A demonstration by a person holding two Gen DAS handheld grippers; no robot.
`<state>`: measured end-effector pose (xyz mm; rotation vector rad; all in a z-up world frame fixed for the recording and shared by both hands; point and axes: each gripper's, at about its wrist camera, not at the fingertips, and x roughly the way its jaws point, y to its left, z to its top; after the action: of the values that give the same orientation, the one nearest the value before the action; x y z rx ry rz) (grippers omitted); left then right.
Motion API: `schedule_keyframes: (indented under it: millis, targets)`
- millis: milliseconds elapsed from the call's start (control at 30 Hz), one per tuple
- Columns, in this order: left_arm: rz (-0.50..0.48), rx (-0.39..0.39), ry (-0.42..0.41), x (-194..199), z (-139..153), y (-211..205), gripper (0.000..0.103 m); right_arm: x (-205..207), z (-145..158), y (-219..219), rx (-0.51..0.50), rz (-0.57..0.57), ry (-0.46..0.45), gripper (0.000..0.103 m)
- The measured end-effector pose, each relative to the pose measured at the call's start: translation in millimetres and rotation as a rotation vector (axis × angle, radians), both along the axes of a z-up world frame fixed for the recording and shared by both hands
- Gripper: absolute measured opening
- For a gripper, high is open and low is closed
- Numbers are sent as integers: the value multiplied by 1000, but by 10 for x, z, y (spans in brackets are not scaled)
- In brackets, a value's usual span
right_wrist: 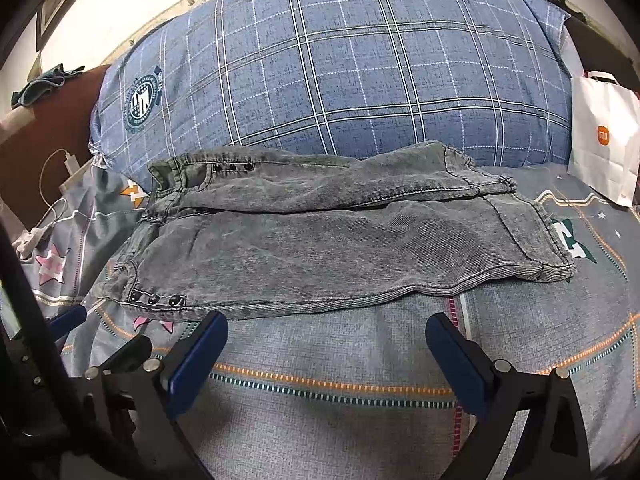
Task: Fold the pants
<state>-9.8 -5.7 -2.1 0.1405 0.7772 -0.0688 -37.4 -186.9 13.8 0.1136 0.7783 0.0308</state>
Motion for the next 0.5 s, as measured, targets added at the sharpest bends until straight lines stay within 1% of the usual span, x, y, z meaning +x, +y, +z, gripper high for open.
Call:
schedule_keyframes:
  millis: [500]
  targets:
    - [-1,2,5,2,-13,6,103,-8,20,-6,20,-6,-35,101]
